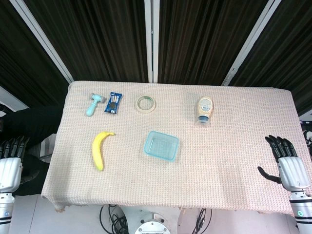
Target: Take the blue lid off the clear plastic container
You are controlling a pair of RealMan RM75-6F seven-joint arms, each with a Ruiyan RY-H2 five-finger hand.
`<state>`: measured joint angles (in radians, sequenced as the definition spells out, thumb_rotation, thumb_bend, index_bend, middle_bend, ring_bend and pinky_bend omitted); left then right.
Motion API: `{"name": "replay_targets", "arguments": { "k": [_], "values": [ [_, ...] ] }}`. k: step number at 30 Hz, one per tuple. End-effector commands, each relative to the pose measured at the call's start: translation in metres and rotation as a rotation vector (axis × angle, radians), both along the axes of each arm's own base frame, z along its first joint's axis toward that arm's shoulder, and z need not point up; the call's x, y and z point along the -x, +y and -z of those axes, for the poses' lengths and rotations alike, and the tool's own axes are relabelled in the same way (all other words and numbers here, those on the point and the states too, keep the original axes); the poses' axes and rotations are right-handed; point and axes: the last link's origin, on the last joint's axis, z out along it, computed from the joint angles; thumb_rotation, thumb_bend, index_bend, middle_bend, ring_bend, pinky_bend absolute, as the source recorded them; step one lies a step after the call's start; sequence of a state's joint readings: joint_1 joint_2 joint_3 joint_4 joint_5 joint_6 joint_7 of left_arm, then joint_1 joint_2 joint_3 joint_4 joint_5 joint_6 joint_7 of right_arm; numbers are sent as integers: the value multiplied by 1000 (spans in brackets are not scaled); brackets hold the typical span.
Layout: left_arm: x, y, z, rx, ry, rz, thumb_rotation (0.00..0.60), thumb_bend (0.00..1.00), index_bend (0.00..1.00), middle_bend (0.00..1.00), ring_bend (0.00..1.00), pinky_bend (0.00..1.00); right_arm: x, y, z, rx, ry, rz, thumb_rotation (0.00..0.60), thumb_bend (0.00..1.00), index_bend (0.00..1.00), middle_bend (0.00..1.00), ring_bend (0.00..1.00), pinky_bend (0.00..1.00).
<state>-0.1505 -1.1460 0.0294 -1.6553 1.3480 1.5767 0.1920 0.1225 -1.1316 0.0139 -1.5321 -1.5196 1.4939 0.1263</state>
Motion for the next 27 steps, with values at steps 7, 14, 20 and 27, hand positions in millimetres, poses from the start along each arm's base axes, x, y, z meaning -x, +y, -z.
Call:
{"name": "replay_targets", "arguments": {
  "k": [7, 14, 20, 27],
  "values": [
    [-3, -2, 2, 4, 0, 4, 600, 60, 82, 44, 0, 0, -1, 4, 1, -3, -8, -16, 600, 157, 0, 62, 0, 7],
    [-25, 16, 5, 54, 5, 105, 600, 60, 82, 44, 0, 0, 0, 15, 1, 3, -26, -36, 600, 157, 0, 62, 0, 7],
    [-92, 70, 24, 251, 24, 330, 600, 60, 82, 45, 0, 0, -18, 12, 7, -50, -2, -130, 600, 158, 0, 94, 0, 10],
    [-182, 128, 80, 560, -66, 473, 600, 62, 75, 44, 0, 0, -50, 1, 20, -139, 41, -255, 600, 162, 0, 105, 0, 49]
  ]
}}
